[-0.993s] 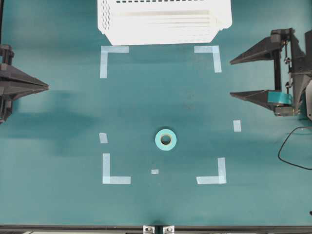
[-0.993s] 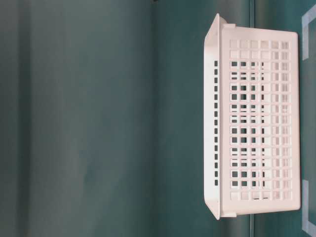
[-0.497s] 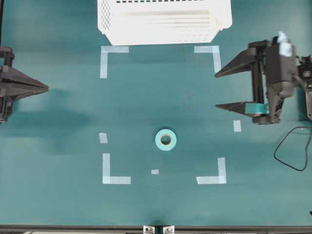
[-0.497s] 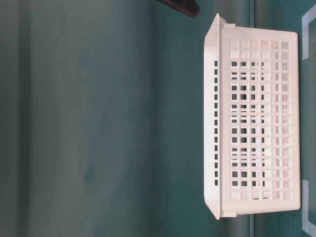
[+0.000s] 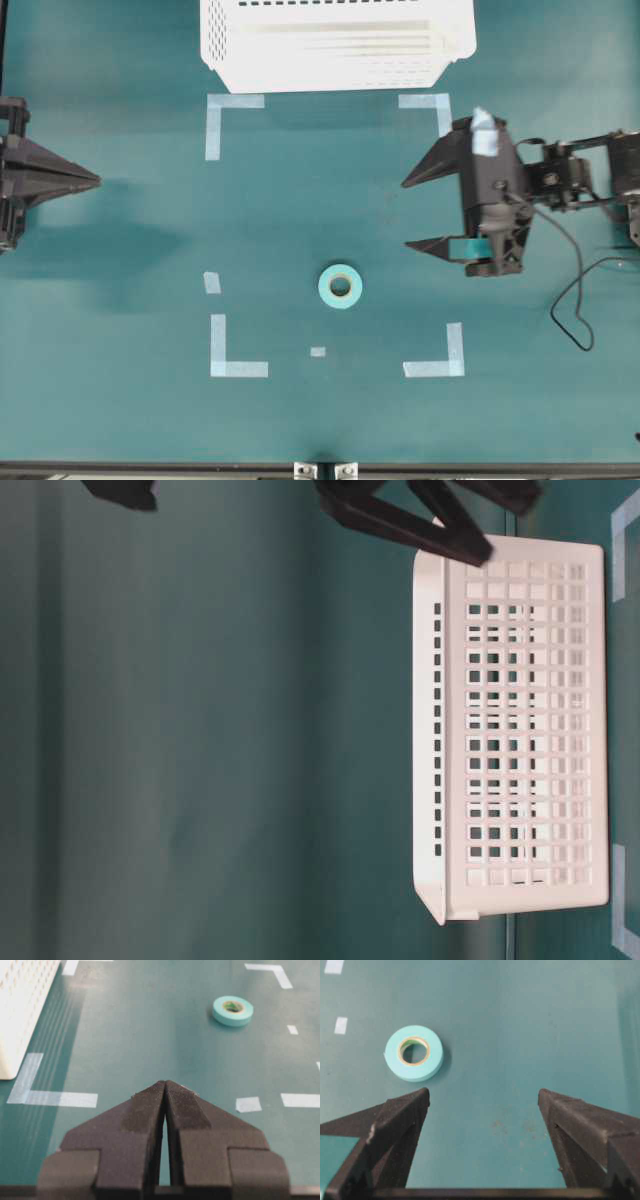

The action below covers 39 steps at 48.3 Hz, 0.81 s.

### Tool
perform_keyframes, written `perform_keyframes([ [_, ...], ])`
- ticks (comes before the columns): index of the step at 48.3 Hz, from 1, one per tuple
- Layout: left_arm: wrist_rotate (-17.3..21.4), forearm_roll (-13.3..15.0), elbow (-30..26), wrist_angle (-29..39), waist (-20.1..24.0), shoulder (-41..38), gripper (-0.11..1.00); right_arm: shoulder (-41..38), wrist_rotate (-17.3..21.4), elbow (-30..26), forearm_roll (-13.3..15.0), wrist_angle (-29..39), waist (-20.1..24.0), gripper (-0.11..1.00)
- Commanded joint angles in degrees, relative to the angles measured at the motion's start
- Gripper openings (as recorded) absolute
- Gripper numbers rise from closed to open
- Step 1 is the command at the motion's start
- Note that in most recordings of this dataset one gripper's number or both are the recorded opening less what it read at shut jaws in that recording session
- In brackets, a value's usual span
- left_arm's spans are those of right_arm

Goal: Put the tape into the white basket.
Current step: 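Move the right gripper left toward the light-blue tape roll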

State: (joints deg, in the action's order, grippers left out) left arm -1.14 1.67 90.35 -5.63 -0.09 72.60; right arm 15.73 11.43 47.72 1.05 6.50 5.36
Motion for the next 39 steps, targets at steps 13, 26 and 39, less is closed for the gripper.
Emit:
perform_keyframes([
  [13, 0.09, 0.00, -0.53, -0.26, 0.18, -0.35, -0.11, -6.24, 0.00, -5.10, 0.62, -0.09, 2.72, 0.97],
  [26, 0.09, 0.00, -0.44, -0.26, 0.18, -0.35, -0.11, -10.28, 0.26, -7.29, 0.62, -0.09, 3.78, 0.97],
  [39, 0.09, 0.00, -0.44, -0.26, 0.18, -0.35, -0.11, -13.45, 0.44, -9.14, 0.62, 0.00, 4.66, 0.97],
])
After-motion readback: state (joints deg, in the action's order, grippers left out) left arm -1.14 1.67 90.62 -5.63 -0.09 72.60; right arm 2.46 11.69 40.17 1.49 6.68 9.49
